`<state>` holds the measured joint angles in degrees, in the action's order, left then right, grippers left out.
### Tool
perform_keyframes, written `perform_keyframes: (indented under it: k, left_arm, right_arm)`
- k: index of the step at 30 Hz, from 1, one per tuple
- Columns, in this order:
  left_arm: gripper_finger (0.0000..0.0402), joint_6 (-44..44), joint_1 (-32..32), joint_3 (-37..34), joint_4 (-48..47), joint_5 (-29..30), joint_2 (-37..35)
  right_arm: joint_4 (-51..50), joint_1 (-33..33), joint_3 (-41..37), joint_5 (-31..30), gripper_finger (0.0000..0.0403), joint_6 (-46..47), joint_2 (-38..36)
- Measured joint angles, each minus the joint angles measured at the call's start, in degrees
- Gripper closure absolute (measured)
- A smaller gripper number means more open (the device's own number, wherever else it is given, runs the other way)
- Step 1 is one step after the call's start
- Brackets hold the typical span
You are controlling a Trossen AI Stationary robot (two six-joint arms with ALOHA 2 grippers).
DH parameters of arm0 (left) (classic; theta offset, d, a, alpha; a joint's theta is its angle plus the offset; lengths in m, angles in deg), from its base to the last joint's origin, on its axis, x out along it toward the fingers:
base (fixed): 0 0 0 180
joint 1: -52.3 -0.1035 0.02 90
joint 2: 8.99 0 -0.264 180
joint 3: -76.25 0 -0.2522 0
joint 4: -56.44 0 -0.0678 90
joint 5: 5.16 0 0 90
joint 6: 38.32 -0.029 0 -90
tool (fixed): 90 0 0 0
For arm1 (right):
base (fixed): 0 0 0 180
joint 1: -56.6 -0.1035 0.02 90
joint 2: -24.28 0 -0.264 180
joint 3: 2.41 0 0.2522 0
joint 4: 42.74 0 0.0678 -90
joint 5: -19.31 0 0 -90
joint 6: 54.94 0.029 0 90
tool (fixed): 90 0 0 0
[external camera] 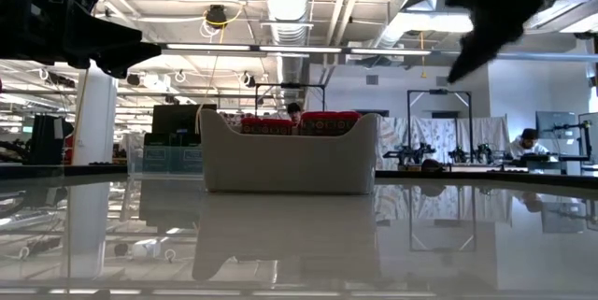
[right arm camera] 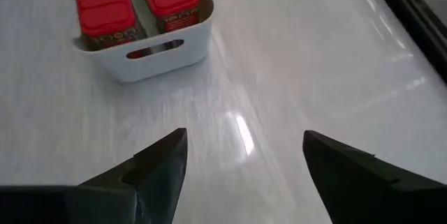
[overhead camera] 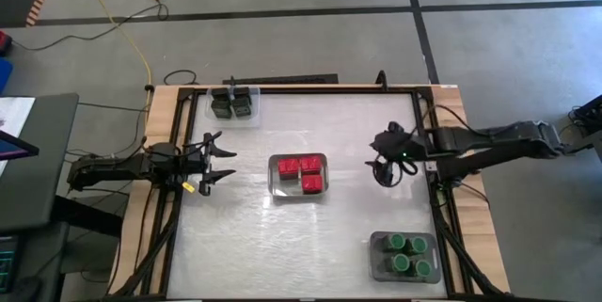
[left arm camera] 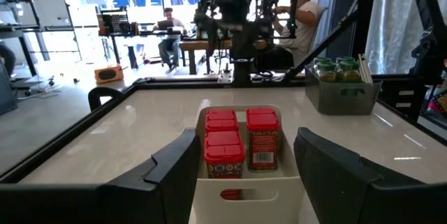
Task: Sort spices by type
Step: Return to Home Position
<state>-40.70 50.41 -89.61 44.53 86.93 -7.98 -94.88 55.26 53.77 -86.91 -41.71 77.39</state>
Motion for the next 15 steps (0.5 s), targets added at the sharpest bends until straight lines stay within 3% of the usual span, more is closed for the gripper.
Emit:
perform_keyframes:
  k: [7,15]
  left_arm:
    - [0.0179,0.00,-0.01,0.00,0.00,0.00,0.00]
    - [0.0179,0.00,-0.02,-0.02,0.00,0.02,0.00]
  right_arm:
    - [18.71,-0.01,-17.92,0.01,0.0091,-0.20,-6.11]
    - [32.68,-0.01,-29.49,0.02,0.0091,-1.42,-6.36]
